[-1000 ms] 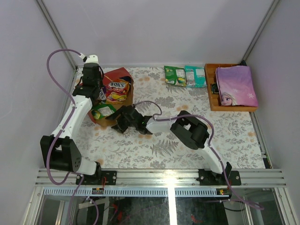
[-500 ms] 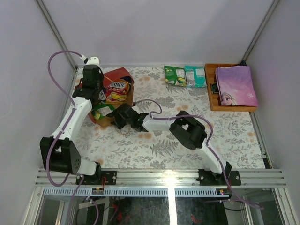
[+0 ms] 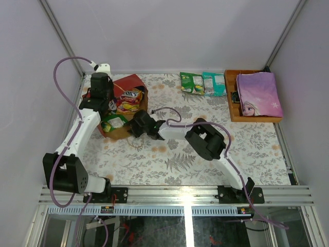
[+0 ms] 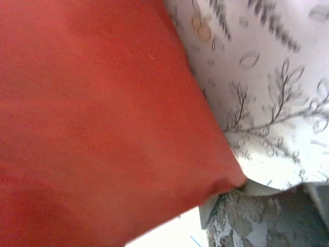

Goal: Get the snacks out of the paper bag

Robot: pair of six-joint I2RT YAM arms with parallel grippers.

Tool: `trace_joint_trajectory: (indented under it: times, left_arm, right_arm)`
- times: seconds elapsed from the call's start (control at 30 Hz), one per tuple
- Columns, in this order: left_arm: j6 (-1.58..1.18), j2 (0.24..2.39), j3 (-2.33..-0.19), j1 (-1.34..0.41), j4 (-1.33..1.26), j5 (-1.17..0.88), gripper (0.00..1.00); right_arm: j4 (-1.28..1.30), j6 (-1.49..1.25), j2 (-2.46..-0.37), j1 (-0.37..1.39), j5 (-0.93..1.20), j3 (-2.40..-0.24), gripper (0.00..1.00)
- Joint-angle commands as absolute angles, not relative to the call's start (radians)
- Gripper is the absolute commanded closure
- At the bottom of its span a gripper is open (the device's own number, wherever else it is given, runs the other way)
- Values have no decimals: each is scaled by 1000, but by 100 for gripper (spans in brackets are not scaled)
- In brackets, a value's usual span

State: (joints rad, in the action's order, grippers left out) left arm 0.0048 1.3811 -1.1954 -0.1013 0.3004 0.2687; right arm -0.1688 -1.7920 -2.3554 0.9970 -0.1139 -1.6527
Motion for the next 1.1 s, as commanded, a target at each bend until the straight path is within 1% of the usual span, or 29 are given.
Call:
trace_joint_trajectory:
  times: [0.0, 0.07, 0.2, 0.37, 0.7, 0.73, 0.77, 0.87, 0.9, 1.0, 1.07]
  left_arm:
    - [1, 1361, -1229, -127, 291, 254, 100]
    - [2, 1366, -1243, -154, 310, 275, 100]
    - [1, 1404, -1301, -245, 362, 405, 100]
    - [-7, 1440, -1346, -287, 406, 401, 100]
    - [-2, 1418, -1327, -292, 399, 408, 100]
    - [0, 1414, -1327, -293, 399, 409, 100]
    - [0, 1409, -1327, -293, 397, 415, 100]
    - [3, 1389, -1318, -293, 383, 420, 100]
    - [4, 1387, -1314, -292, 380, 421, 100]
    - [5, 1381, -1310, -293, 378, 429, 100]
    - [8, 1378, -1308, -293, 375, 439, 100]
  right_arm:
    - [-147, -1756, -2400, 969, -145, -1730, 48]
    - [-110, -1756, -2436, 971, -138, -1790, 48]
    - [-21, -1731, -2470, 972, -185, -1877, 46]
    - [53, -1724, -2541, 996, -192, -2001, 44]
    - [165, -1739, -2675, 1020, -239, -2241, 40]
    - [171, -1736, -2685, 1020, -245, -2259, 42]
    - [169, -1733, -2693, 1020, -250, -2274, 46]
    - [139, -1727, -2702, 1017, -244, -2278, 65]
    - [119, -1720, -2696, 1017, -241, -2265, 72]
    - [3, -1698, -2654, 1013, -220, -2159, 98]
    - [-26, -1671, -2617, 1012, -228, -2107, 100]
